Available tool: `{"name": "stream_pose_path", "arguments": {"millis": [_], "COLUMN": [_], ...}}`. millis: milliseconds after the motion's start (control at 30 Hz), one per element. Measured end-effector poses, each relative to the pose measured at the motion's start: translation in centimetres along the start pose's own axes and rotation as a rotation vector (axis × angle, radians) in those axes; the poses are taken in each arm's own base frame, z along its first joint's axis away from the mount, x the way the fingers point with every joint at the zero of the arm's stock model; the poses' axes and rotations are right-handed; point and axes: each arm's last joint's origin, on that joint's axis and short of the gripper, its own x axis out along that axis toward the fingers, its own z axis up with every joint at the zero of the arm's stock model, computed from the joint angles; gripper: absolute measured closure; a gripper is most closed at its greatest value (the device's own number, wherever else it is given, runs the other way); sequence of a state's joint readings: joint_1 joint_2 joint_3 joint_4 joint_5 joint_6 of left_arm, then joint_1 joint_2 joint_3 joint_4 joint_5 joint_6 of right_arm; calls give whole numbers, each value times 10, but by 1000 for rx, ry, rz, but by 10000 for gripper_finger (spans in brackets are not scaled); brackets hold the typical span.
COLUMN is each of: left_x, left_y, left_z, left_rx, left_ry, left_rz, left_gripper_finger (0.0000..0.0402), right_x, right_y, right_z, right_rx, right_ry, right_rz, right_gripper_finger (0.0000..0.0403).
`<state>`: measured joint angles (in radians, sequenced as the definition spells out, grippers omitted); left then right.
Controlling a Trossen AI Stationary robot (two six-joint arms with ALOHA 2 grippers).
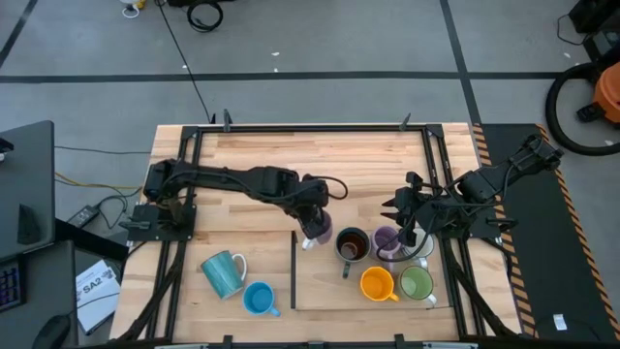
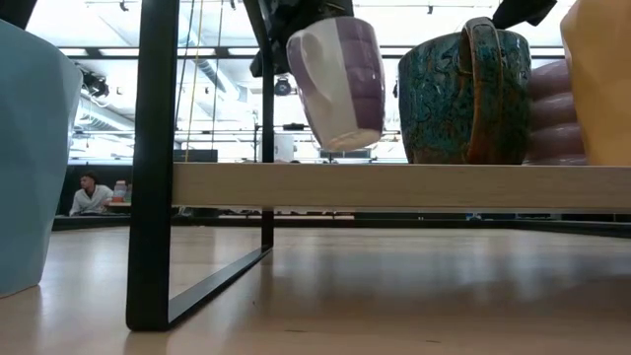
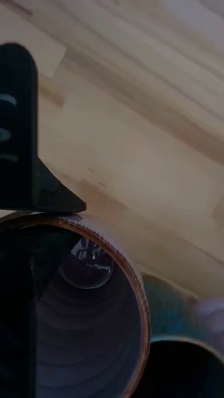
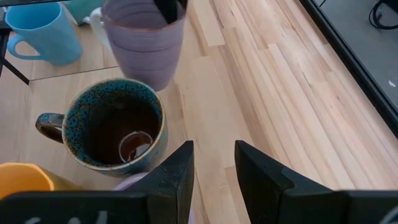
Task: Place coffee mugs
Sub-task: Put the purple mug on the shelf
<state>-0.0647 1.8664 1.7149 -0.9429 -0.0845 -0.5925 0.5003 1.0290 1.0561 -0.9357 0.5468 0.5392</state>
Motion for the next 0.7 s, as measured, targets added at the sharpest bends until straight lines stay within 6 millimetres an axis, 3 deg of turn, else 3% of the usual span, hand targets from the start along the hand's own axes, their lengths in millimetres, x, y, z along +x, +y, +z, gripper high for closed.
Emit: {"name": "stream_pose_path", "arguments": {"millis": [333,700], "left_x": [4,22], "left_y": [-13,-14], "left_z": [-16,-30], "left_rx": [-9,-18], "left_ry": [27,34], "left_rz": [14,22], "left_gripper_finger": [371,370], "right_x": [0,0], "right_y": [0,1], "right_z": [1,2], "right_rx": [4,15], "right_ry": [-6,-22], "right_rz": [4,13], "right_gripper_finger": [281,281]}}
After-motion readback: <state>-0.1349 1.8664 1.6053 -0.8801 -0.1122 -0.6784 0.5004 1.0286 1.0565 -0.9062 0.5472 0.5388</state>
